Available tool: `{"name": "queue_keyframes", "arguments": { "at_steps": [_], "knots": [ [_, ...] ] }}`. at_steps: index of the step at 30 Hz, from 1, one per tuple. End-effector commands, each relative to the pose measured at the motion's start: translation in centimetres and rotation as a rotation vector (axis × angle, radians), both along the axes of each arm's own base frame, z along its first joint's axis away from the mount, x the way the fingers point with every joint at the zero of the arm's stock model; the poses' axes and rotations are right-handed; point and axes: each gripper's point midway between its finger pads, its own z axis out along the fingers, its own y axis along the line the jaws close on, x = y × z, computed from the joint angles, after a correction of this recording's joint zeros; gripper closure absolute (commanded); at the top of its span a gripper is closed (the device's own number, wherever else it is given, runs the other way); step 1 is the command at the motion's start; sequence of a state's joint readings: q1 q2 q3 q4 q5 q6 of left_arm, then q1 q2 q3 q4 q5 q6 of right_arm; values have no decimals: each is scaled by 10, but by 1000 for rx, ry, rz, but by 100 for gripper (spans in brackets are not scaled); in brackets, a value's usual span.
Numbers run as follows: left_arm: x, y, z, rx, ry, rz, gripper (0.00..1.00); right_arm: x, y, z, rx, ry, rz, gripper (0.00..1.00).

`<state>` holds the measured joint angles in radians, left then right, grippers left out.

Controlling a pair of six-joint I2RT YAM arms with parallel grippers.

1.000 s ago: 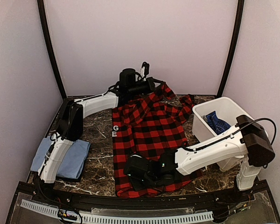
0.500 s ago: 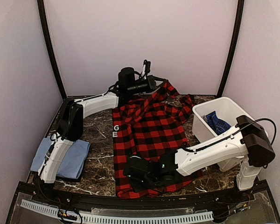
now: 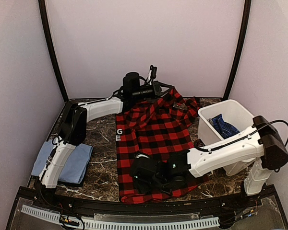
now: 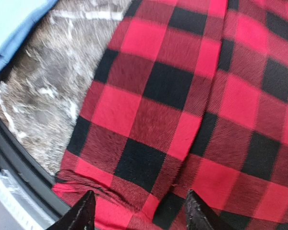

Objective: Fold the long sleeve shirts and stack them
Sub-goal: Fold the flattened shirt at the center of the board, then pass from the left arm to the right

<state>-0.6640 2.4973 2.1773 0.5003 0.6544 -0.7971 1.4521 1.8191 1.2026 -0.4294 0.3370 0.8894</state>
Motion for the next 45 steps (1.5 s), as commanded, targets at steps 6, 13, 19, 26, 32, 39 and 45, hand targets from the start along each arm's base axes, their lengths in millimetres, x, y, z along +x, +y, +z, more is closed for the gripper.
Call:
{"name": "queue_keyframes", "arguments": {
  "at_steps": [6,13,19,26,32,39,45],
  "knots": [
    [4,10,-20,-5,71,9,100,55,-55,106,196,-155,-193,36],
    [0,42,-51,96,195,137,100,117,-113,140,321,-195,-327,26],
    [-27,79,-102,197,326,211,100,151,-128,137,352,-179,-354,24],
    [-55,98,-127,248,382,207,100,199,-124,111,312,-146,-362,25],
    [-73,103,-147,264,421,175,100,238,-112,91,378,-80,-360,26],
    [-88,106,-165,280,447,150,100,258,-96,64,444,13,-372,29],
    [-96,108,-177,305,465,139,100,263,-97,36,410,55,-409,33]
  ]
}}
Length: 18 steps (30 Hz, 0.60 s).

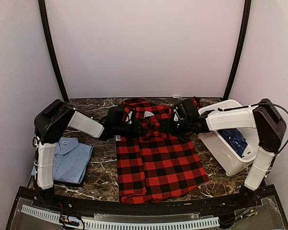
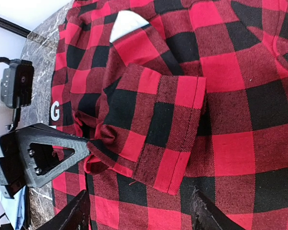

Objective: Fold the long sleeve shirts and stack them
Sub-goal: Pass from the left arm to the right

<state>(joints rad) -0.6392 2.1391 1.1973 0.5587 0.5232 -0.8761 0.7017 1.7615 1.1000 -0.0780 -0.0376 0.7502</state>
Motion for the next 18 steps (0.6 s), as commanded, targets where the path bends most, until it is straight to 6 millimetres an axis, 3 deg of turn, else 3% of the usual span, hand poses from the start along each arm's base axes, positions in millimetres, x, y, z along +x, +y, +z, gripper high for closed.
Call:
{"name": "queue_keyframes", "arguments": {
  "at_steps": [1,18],
  "knots": [
    [-8,-2,21,-29,-37,-27,100,11,9,0,54,-1,-9,34],
    [-11,1,8,-13,-6,-24,100,25,16,-43,143,100,-44,36]
  ]
}}
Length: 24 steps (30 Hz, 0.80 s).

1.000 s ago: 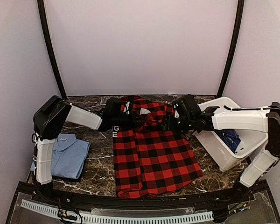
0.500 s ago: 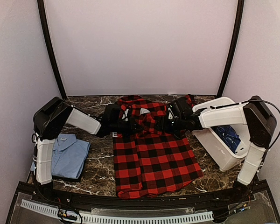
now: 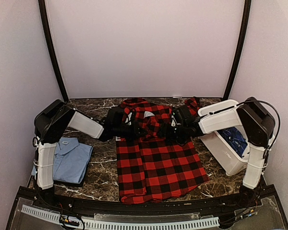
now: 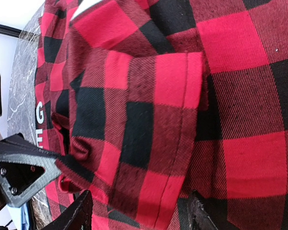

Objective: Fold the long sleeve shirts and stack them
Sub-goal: Pass from the left arm to the right

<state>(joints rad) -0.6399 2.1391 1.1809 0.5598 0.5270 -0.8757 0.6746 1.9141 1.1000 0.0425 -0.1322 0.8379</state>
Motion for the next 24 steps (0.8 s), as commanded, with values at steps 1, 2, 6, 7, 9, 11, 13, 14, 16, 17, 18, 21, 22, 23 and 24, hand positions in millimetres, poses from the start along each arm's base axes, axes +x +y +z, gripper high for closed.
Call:
{"name": "queue_keyframes", "arguments": {
  "at_steps": [1,2,6,7,9,11,13,14,16,17,18,21,22,23,24],
  "knots": [
    [-7,-2,15,-22,-19,-21,100,17,5,5,79,-11,-30,37],
    [-7,-2,15,-23,-19,-22,100,19,4,4,87,-9,-36,38],
    [-8,-2,15,-25,-16,-26,100,24,7,8,123,-11,-42,44],
    [-9,-3,15,-27,-17,-28,100,25,9,9,133,-11,-38,46],
    [-9,-3,16,-29,-18,-31,100,26,13,10,145,-7,-31,51],
    [-9,-4,17,-31,-19,-33,100,26,14,9,150,-4,-30,56],
    [-9,-4,17,-33,-18,-36,100,27,14,10,155,-3,-32,61],
    [-10,-5,17,-33,-17,-39,100,27,14,10,158,-4,-32,63],
    [-11,-5,18,-35,-17,-42,100,29,14,13,163,-9,-33,71],
    [-11,-6,18,-35,-18,-44,100,30,15,14,166,-13,-31,75],
    [-11,-6,18,-35,-19,-46,100,31,15,16,166,-17,-31,81],
    [-13,-7,19,-35,-17,-54,100,34,15,21,153,-33,-25,97],
    [-13,-7,19,-36,-18,-59,100,36,14,23,144,-40,-23,100],
    [-13,-7,21,-36,-20,-60,100,37,13,26,132,-49,-21,100],
    [-14,-7,21,-36,-21,-63,99,39,11,29,114,-61,-23,100]
  ]
}}
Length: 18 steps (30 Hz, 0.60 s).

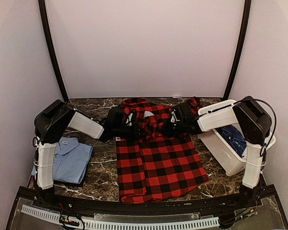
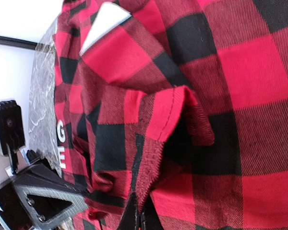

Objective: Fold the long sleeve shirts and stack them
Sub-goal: Pass from the left arm to the right, then place the sleeve of the 1/3-folded shirt.

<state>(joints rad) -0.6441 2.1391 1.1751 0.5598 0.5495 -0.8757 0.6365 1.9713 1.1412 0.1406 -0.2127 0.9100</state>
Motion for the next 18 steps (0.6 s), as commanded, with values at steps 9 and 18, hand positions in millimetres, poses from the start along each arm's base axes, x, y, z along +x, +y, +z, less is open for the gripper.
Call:
{"name": "queue_keyframes", "arguments": {
  "at_steps": [9,18],
  "knots": [
    [1,-6,63,-26,-103,-39,68,36,-42,80,-301,-259,-32,100],
    [29,31,89,6,-130,77,58,53,-91,150,-562,-419,-96,100]
  ]
}}
